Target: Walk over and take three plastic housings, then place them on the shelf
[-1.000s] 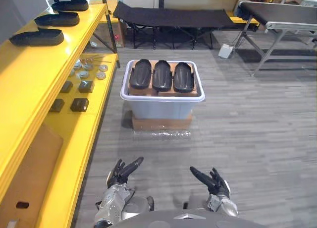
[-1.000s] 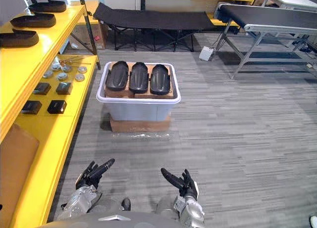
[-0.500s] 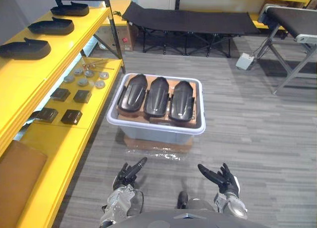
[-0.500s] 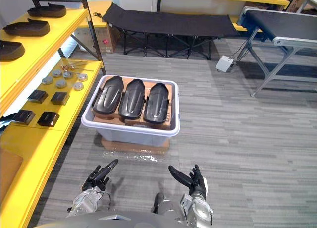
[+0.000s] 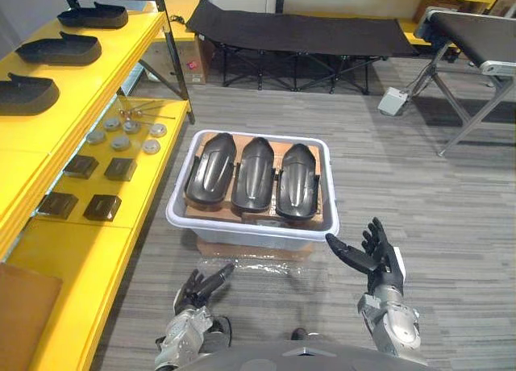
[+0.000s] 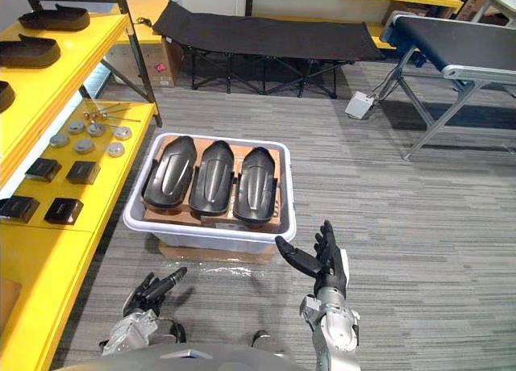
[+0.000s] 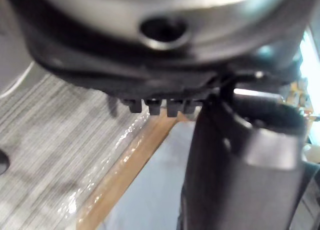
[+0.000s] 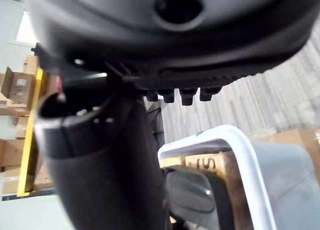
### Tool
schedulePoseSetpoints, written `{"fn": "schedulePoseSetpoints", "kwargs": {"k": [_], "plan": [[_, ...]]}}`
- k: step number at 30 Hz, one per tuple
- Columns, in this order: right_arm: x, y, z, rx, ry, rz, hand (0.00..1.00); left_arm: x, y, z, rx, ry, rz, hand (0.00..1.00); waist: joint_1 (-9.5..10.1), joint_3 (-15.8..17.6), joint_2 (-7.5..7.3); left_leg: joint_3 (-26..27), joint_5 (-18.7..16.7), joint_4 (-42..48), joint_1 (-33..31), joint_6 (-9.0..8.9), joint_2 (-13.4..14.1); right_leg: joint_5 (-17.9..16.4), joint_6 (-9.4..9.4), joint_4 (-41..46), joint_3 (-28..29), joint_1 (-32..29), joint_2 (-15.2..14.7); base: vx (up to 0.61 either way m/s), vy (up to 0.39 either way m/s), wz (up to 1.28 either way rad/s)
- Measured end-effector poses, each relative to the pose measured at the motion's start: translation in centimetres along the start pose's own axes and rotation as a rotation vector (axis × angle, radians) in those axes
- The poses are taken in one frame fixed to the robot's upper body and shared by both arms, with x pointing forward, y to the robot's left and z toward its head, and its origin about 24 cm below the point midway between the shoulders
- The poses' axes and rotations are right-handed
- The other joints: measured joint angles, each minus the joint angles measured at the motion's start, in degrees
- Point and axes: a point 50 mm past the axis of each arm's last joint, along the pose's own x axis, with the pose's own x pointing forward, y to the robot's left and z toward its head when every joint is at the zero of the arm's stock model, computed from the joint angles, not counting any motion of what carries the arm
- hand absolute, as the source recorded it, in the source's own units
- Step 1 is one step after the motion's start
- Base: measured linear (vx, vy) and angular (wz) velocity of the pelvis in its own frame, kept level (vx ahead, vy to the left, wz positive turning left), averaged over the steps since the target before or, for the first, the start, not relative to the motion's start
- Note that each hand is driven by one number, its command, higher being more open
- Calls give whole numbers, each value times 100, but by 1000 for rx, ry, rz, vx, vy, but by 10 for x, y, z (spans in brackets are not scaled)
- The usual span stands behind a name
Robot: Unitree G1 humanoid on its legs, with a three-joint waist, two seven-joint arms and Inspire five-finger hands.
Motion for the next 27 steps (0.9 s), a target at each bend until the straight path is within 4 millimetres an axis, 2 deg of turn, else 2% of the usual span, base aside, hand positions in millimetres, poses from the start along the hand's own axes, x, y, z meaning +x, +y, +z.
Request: {"fn": "schedulePoseSetpoints", "kwargs": {"k": [1, 4, 8, 11, 13, 14, 16, 17, 18, 19, 20, 21, 23, 24, 26, 27], "plan": [[-1, 1, 3, 0, -5, 5, 100, -2, 6, -2, -8, 0, 17, 100, -5, -26, 14, 67, 1, -26, 79, 2, -78, -5, 60, 2, 1, 55, -88, 56, 70, -2], [2, -1, 4, 0, 6, -11, 100, -5, 17, -3, -2, 2, 41, 100, -9, -38, 31, 72, 12, -139, 153, 19, -99, -8, 86, 3, -5, 78, -96, 16, 18, 0], [15, -18, 16, -2, -6, -87, 100, -9, 25, -11, 9, 29, 53, 100, -9, -47, 46, 64, 25, -237, 194, 35, -103, -7, 94, 14, -5, 79, -85, -20, 0, 3], [37, -35, 30, -42, -29, -164, 100, -11, 29, -13, 38, 42, 37, 100, 12, -39, 30, -76, 12, -160, 54, 51, -119, -13, 107, 65, -27, -8, -97, -88, -6, 8], [64, -48, 42, -57, -24, -253, 100, -8, 26, -5, 75, 29, -8, 100, 32, 31, 3, -298, 11, 95, -453, 70, -122, 0, 129, 138, -183, -316, -119, -140, -10, 36], [72, -51, 46, -58, -21, -276, 100, -7, 24, -2, 79, 26, -16, 100, 44, 78, 3, -365, 28, 163, -583, 94, -120, 9, 141, 164, -204, -411, -119, -158, -7, 44], [97, -57, 68, -30, -41, -346, 100, -2, 17, 8, 92, 5, -47, 100, 207, 430, 45, -546, 110, 304, -973, 107, -113, 70, 176, 205, -314, -662, -110, -199, 4, 36], [101, -56, 75, -21, -53, -354, 100, -1, 16, 9, 93, 2, -50, 100, 238, 506, 63, -581, 147, 300, -1043, 114, -117, 87, 182, 205, -334, -717, -109, -182, 13, 23], [108, -52, 85, -7, -77, -356, 100, -1, 16, 9, 93, 1, -51, 100, 285, 618, 76, -615, 190, 301, -1137, 126, -121, 131, 182, 201, -349, -802, -107, -176, 26, 16], [119, -43, 107, 38, -118, -352, 100, -1, 16, 11, 93, -7, -61, 100, 352, 818, 81, -657, 273, 302, -1293, 147, -122, 221, 160, 189, -370, -921, -94, -125, 25, 16], [125, -41, 119, 43, -135, -350, 100, 1, 14, 16, 99, -20, -65, 100, 387, 925, 90, -696, 317, 300, -1389, 167, -129, 268, 143, 185, -406, -998, -95, -115, 25, 17], [130, -40, 129, 43, -150, -349, 100, 2, 14, 19, 105, -30, -70, 100, 435, 992, 97, -722, 358, 305, -1459, 179, -133, 312, 108, 180, -427, -1048, -94, -95, 27, 18], [141, -40, 166, 35, -210, -350, 100, 5, 7, 28, 111, -67, -104, 100, 531, 1304, 131, -836, 450, 308, -1603, 217, -171, 392, 92, 178, -512, -1127, -92, -97, 26, 24], [142, -40, 174, 31, -226, -349, 100, 5, 6, 29, 111, -73, -110, 100, 540, 1343, 135, -859, 470, 309, -1652, 226, -182, 401, 93, 180, -520, -1165, -95, -60, 25, 19], [146, -43, 208, -11, -296, -351, 100, 6, -4, 38, 122, -114, -154, 100, 626, 1586, 181, -877, 535, 323, -1784, 294, -217, 479, 91, 181, -516, -1278, -118, -45, 38, 6], [147, -44, 216, -17, -311, -356, 100, 7, -8, 40, 126, -122, -168, 100, 640, 1631, 197, -888, 545, 346, -1844, 308, -227, 491, 99, 185, -518, -1322, -127, -50, 42, 6]]}}
